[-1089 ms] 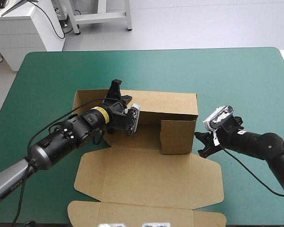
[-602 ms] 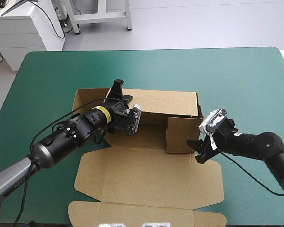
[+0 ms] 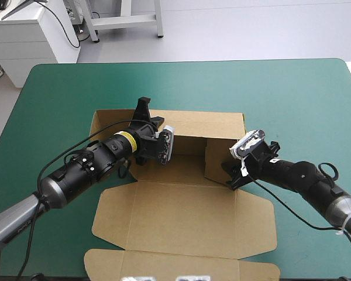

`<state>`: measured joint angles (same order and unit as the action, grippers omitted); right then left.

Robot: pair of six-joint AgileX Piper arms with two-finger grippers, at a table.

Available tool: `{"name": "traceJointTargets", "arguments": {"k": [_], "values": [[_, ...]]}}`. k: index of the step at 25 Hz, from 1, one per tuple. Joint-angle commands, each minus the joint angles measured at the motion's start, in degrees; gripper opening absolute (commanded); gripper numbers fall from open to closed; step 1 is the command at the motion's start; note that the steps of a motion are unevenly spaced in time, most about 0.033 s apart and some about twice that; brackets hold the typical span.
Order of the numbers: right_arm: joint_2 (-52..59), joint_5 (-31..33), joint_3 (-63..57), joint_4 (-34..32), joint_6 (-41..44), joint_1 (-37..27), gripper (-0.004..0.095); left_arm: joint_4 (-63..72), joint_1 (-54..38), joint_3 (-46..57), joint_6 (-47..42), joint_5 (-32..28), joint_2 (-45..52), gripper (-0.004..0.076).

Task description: Fold the box

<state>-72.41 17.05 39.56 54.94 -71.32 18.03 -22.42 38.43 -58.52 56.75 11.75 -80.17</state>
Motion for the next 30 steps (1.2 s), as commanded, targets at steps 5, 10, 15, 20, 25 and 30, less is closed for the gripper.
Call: {"name": "traceJointTargets", "arguments": {"k": [5, 10, 15, 20, 25, 30], "values": [[0.89, 2.63, 1.48, 1.4, 0.15, 0.19, -0.0014, 2.49, 0.78, -0.24, -0.63, 6.48, 0.66, -0.0007], [0.89, 2.5, 1.48, 1.53, 0.15, 0.19, -0.0015, 2.7, 0.78, -0.24, -0.63, 5.68, 0.66, -0.0007], [0.89, -4.14, 1.48, 1.42, 5.92, 0.19, -0.0015, 6.89, 1.16, -0.24, -0.63, 1.44, 0.66, 0.0075], [0.89, -10.42, 1.48, 1.28, 8.26, 0.19, -0.0015, 7.59, 4.78, -0.91, -0.63, -0.87, 0.9, 0.0382], [0.89, -11.59, 1.48, 1.28, 8.26, 0.19, -0.0015, 7.59, 9.24, -3.03, -0.63, -3.48, 2.15, 0.0493], [0.89, -12.03, 1.48, 1.49, 9.42, 0.19, -0.0015, 7.59, 13.13, -4.65, -0.63, -2.05, 5.37, 0.0493]]}}
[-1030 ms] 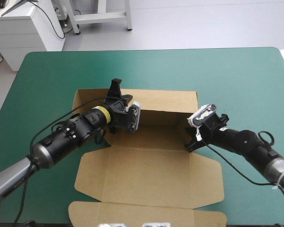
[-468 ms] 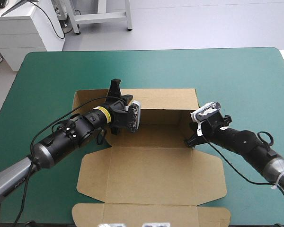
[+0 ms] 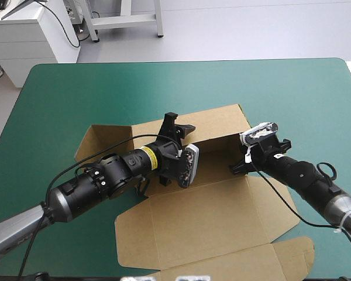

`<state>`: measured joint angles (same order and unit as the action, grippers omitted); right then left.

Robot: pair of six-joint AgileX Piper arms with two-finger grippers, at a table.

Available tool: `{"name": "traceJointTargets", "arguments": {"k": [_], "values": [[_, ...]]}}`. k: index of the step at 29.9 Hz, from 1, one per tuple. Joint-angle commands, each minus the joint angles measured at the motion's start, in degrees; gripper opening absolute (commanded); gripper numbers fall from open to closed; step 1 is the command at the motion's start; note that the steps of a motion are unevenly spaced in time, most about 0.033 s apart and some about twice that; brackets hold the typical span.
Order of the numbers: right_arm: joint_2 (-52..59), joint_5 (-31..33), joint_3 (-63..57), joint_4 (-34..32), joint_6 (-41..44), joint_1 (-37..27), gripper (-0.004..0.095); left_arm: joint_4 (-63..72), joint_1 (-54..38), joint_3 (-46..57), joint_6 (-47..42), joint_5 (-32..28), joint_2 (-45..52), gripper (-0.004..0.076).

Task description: Fold the box

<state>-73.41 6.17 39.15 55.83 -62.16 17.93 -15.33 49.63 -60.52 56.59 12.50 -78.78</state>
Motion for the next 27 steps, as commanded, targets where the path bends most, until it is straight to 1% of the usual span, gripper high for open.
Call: {"name": "traceJointTargets", "arguments": {"k": [1, 6, 7, 9, 11, 14, 15, 17, 19, 22, 24, 27], "values": [[1.89, -1.63, 1.89, 0.6, 0.38, 0.29, -0.0015, 0.5, 2.67, -2.76, -0.47, -2.54, 4.89, 0.0493], [1.89, -2.9, 1.89, 0.6, 0.53, 0.29, -0.0015, 0.78, 5.55, -2.76, -0.84, 0.89, 9.97, 0.0491], [1.89, -2.99, 1.89, 0.6, 0.53, 0.29, -0.0015, 0.78, 5.83, -2.76, -1.36, 1.52, 10.95, 0.0483], [1.89, -2.99, 1.89, 0.6, 0.67, 0.29, -0.0015, 1.05, 5.81, -2.76, -1.4, 2.36, 12.49, 0.0432], [1.89, -2.99, 1.89, 0.6, 0.67, 0.29, -0.0015, 0.93, 5.81, -2.76, -1.4, 2.73, 13.81, 0.0314], [1.89, -2.99, 1.89, 0.6, 0.67, 0.29, -0.0015, 1.03, 5.81, -2.76, -1.51, 2.73, 15.05, 0.0064], [1.89, -2.99, 1.89, 0.6, 0.77, 0.29, -0.0015, 1.03, 5.81, -2.76, -1.61, 2.73, 15.2, 0.0], [1.89, -2.99, 1.89, 0.6, 0.76, 0.29, -0.0015, 1.01, 5.81, -2.76, -2.45, 2.94, 15.2, 0.0021], [1.89, -2.99, 1.89, 0.6, 0.76, 0.29, -0.0015, 1.01, 5.7, -2.76, -4.21, 3.22, 15.2, 0.0019], [1.89, -2.88, 1.89, 0.6, 0.76, 0.29, -0.0015, 0.91, 5.59, -3.0, -5.87, 5.67, 15.2, 0.0019], [1.89, -2.88, 1.89, 0.6, 0.76, 0.29, -0.0015, 0.91, 5.01, -4.74, -7.71, 9.59, 14.79, 0.0019], [1.89, -2.88, 1.89, 0.49, 0.76, 0.29, -0.0015, 0.91, 2.55, -9.7, -12.56, 17.91, 13.32, 0.0019]]}}
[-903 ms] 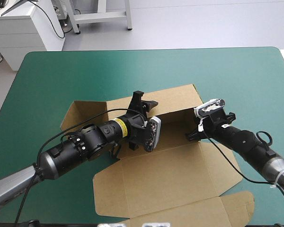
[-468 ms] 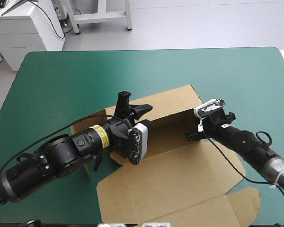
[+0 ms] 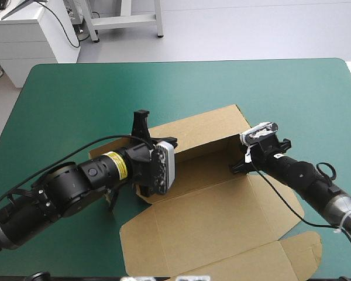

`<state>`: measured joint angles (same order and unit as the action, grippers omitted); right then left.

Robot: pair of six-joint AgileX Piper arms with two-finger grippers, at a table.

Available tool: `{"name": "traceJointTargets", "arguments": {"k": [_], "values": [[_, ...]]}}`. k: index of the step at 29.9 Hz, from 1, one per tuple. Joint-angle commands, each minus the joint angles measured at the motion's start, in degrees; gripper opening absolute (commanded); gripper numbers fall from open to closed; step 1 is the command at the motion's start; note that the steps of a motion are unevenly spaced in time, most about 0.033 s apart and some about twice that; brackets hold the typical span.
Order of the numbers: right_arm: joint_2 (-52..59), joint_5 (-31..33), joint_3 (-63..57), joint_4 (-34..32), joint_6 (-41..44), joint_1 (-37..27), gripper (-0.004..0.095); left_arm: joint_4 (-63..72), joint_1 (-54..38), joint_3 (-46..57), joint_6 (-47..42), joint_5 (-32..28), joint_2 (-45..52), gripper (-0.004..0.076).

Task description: Fold the box

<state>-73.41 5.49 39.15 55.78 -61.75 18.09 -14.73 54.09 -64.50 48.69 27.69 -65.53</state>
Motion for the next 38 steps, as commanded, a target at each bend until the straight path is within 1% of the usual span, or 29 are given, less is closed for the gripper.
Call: {"name": "traceJointTargets", "arguments": {"k": [1, 4, 9, 16, 18, 21, 24, 28, 30, 31, 33, 37, 38], "values": [[1.89, -2.21, 1.89, 0.4, 0.35, 0.13, -0.0015, 0.3, -3.38, -7.72, -6.13, 4.99, -0.6, 0.0019], [1.89, -2.31, 1.89, 0.4, 0.35, 0.13, -0.0015, 0.71, -8.61, -13.05, -9.9, 8.98, -2.33, 0.0019], [1.89, -2.31, 1.89, 0.4, -0.11, 0.13, -0.0015, 4.26, -20.64, -19.96, -16.47, 15.01, -4.32, 0.0019], [1.89, -2.31, 1.89, 0.4, -0.76, 0.13, -0.0015, 15.21, -39.79, -21.59, -24.73, 21.08, -3.89, 0.0017], [1.89, -2.2, 1.89, 0.4, -1.28, 0.13, -0.0015, 16.52, -44.82, -21.47, -28.34, 23.51, -3.68, 0.0015], [1.89, -2.08, 1.89, 0.4, -1.56, 0.13, -0.0015, 18.33, -51.28, -21.37, -32.53, 28.92, -3.68, 0.0015], [1.99, -1.58, 1.89, 0.4, -1.56, 0.13, -0.0015, 18.87, -54.52, -20.9, -32.53, 31.16, -3.68, 0.0015], [1.98, 2.71, 2.36, 0.3, -1.08, -0.1, -0.0015, 17.41, -55.43, -20.89, -32.67, 31.92, -3.68, 0.0015], [1.98, 4.21, 3.23, -0.77, 0.97, -0.63, -0.0015, 16.67, -55.43, -20.89, -32.67, 31.92, -3.68, 0.0015], [1.98, 5.54, 4.05, -2.72, 3.06, -1.22, -0.0015, 16.53, -55.43, -20.89, -32.67, 31.92, -3.68, 0.0015], [1.98, 9.12, 5.94, -9.93, 9.12, -2.91, -0.0015, 15.65, -55.43, -20.89, -33.14, 32.35, -3.68, 0.0015], [1.98, 22.29, 12.57, -28.92, 26.3, -7.2, -0.0015, 15.52, -55.43, -20.89, -33.14, 32.44, -3.68, 0.001], [1.98, 25.19, 14.22, -32.31, 29.44, -7.74, -0.0015, 15.64, -55.43, -20.89, -33.14, 32.44, -3.68, 0.0008]]}}
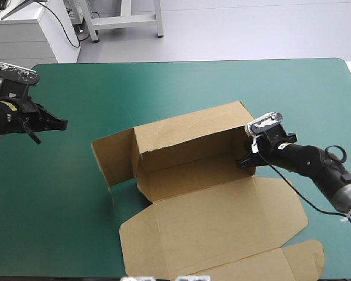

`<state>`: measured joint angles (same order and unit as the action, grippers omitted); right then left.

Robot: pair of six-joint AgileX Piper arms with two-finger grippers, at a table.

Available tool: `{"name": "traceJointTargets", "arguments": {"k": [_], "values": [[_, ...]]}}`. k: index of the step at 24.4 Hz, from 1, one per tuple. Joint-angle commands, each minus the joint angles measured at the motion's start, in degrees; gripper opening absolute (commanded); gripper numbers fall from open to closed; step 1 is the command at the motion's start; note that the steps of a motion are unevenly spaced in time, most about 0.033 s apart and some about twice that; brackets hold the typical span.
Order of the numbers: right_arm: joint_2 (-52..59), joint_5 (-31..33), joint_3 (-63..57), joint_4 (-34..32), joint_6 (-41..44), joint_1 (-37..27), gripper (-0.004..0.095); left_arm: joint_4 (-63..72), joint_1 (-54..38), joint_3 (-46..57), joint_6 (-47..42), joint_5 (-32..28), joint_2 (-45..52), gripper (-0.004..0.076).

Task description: Fold the box

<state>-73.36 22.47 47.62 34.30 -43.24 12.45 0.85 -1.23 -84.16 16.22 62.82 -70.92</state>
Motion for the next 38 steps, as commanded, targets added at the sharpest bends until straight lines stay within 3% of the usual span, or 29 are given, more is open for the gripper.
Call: {"name": "traceJointTargets", "arguments": {"k": [1, 7, 16, 22, 29, 31, 36, 38], "values": [[1.92, 11.89, 8.26, -14.39, 14.16, -2.63, -0.0015, 0.3, -0.11, -1.23, -0.67, -2.93, 1.71, 0.0008], [1.92, 30.39, 18.34, -24.96, 25.54, -2.91, -0.0015, -0.18, -0.11, -1.23, -0.52, -2.25, 1.71, 0.0007], [-2.05, 42.38, 21.24, -29.58, 29.3, -2.91, -0.0015, -0.18, -0.11, -1.23, 0.05, -2.36, 1.71, 0.0007], [-9.89, 42.21, 22.41, -29.58, 29.88, -2.91, -0.0015, -0.18, -0.11, -1.23, 0.32, -2.96, 1.71, 0.0007], [-24.25, 41.51, 32.69, -29.44, 31.23, -2.91, -0.0014, -0.03, -0.11, -1.23, 0.32, -4.39, 1.71, 0.0007], [-25.95, 40.42, 34.63, -29.19, 30.87, -2.91, 0.0025, 0.09, -0.11, -1.23, 0.32, -4.52, 1.71, 0.0007], [-26.76, 37.57, 37.03, -28.93, 30.87, -2.91, 0.0345, 0.2, -0.11, -1.23, 0.32, -4.86, 1.71, 0.0007], [-26.66, 36.65, 38.46, -28.93, 30.87, -2.91, 0.0431, 0.2, -0.11, -1.23, 0.32, -5.16, 1.71, 0.0007]]}}
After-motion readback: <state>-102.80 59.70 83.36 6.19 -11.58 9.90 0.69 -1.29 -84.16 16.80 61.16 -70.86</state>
